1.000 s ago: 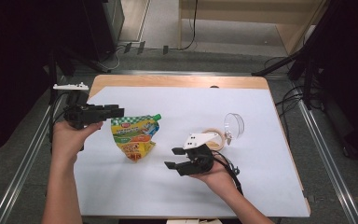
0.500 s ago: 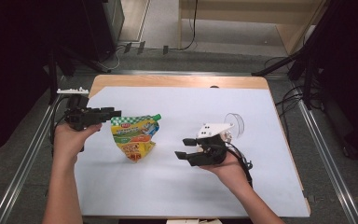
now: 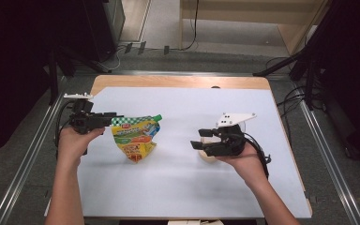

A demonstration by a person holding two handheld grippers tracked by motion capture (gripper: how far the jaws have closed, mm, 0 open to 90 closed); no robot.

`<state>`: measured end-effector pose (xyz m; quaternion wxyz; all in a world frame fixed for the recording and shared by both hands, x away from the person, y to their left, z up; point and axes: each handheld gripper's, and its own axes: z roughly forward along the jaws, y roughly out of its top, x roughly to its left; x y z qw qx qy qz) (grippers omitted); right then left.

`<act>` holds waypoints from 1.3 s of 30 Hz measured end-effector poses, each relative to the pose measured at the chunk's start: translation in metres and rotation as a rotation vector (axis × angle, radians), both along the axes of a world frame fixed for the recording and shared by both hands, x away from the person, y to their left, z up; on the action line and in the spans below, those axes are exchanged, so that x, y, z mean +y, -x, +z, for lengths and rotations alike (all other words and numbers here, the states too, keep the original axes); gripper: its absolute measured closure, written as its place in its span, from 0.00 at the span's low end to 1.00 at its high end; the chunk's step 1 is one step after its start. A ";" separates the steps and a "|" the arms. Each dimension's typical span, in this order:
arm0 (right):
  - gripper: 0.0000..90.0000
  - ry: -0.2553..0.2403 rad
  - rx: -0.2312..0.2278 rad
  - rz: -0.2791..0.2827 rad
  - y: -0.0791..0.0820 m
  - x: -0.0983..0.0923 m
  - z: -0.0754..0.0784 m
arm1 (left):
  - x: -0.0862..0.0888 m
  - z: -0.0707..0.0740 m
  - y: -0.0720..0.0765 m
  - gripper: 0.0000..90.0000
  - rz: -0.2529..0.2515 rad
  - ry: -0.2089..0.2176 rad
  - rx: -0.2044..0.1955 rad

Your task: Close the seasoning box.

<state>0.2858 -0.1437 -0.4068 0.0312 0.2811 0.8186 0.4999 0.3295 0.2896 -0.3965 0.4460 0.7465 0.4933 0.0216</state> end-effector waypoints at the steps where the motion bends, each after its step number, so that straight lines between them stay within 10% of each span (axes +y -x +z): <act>1: 0.51 0.001 -0.005 -0.002 -0.001 -0.002 0.002 | 0.000 -0.001 0.000 0.52 -0.002 -0.001 0.001; 39: 0.68 -0.023 -0.040 -0.210 -0.012 -0.106 0.051 | -0.007 -0.012 -0.002 0.51 -0.029 -0.028 0.043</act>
